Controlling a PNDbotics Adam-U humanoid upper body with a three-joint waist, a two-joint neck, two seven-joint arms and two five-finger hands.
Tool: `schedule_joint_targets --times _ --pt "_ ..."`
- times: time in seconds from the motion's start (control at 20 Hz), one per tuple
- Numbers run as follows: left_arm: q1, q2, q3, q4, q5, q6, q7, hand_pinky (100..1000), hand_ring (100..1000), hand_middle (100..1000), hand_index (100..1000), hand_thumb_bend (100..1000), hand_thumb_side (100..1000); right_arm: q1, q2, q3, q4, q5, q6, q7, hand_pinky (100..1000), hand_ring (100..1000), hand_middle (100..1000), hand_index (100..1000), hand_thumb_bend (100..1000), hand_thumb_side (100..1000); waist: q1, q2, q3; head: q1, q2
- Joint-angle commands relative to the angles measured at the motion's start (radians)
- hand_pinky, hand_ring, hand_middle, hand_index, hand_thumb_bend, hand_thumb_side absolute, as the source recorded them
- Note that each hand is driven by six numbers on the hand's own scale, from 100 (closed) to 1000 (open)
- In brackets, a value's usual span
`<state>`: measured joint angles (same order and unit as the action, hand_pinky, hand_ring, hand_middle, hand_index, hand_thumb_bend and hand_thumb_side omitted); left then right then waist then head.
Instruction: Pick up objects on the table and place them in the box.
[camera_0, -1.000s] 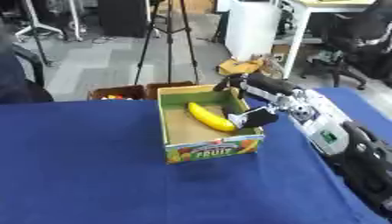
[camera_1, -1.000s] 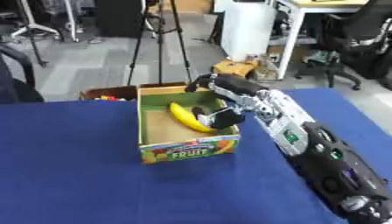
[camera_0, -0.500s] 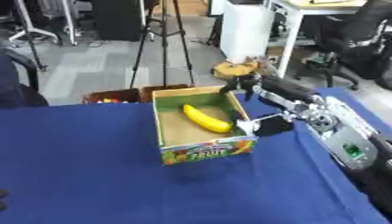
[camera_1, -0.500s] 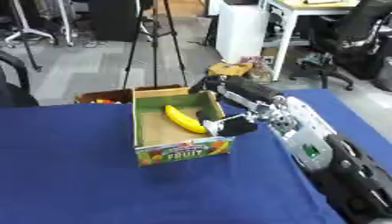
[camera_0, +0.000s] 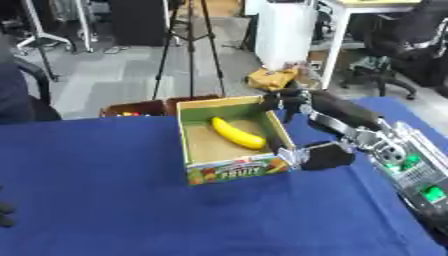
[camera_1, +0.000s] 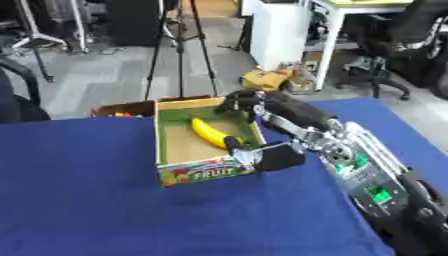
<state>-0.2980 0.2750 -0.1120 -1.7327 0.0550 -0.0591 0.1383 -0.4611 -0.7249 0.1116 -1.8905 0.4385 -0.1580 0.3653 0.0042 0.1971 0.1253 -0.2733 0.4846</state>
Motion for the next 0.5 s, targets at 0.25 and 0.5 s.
schedule_joint_targets --times 0.25,0.5 --pt "-0.001 0.018 0.013 -0.007 -0.005 -0.001 0.009 459 532 780 655 692 805 0.028 0.024 -0.012 -0.068 -0.021 0.023 -0.005 582 941 782 846 100 446 0.002 -0.015 -0.014 0.018 0.039" --pt "0.002 0.037 0.019 -0.005 -0.008 -0.004 0.019 460 537 787 654 630 829 0.068 0.006 -0.016 -0.107 -0.06 0.002 -0.033 592 924 785 838 100 454 -0.004 -0.024 -0.029 -0.01 0.03"
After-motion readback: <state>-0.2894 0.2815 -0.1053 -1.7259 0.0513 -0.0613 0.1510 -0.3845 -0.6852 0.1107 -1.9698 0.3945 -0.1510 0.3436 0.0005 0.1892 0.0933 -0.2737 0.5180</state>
